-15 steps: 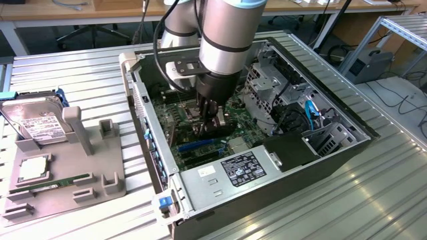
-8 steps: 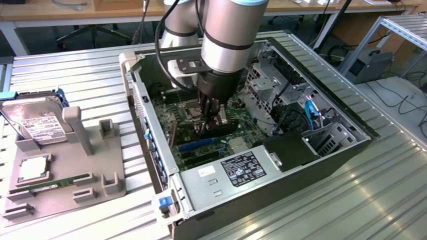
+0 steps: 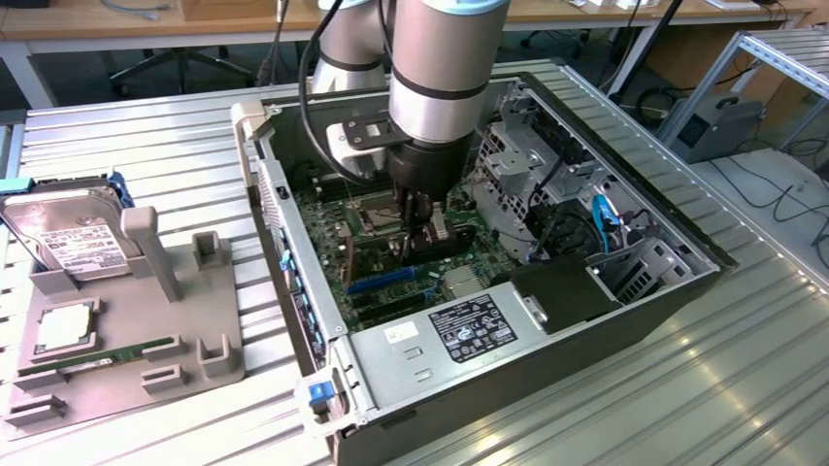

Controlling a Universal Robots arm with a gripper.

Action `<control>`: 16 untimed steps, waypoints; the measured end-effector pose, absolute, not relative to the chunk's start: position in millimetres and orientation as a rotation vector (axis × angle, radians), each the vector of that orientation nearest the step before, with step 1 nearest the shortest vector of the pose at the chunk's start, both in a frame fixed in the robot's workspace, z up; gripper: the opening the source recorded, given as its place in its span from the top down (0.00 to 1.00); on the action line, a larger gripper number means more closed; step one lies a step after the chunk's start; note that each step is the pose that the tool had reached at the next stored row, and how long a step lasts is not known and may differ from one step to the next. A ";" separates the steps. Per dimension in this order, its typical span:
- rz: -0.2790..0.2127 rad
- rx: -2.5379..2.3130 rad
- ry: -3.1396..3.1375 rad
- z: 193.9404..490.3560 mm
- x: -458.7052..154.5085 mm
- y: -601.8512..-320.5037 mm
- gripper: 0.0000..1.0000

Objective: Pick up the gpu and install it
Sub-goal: 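Insert the gpu into the slot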

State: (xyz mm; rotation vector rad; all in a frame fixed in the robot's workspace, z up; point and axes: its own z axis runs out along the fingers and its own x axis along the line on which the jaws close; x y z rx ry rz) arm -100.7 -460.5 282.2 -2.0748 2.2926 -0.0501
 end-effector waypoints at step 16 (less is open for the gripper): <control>-0.079 -2.086 2.304 279.8 -105.7 -455.1 0.72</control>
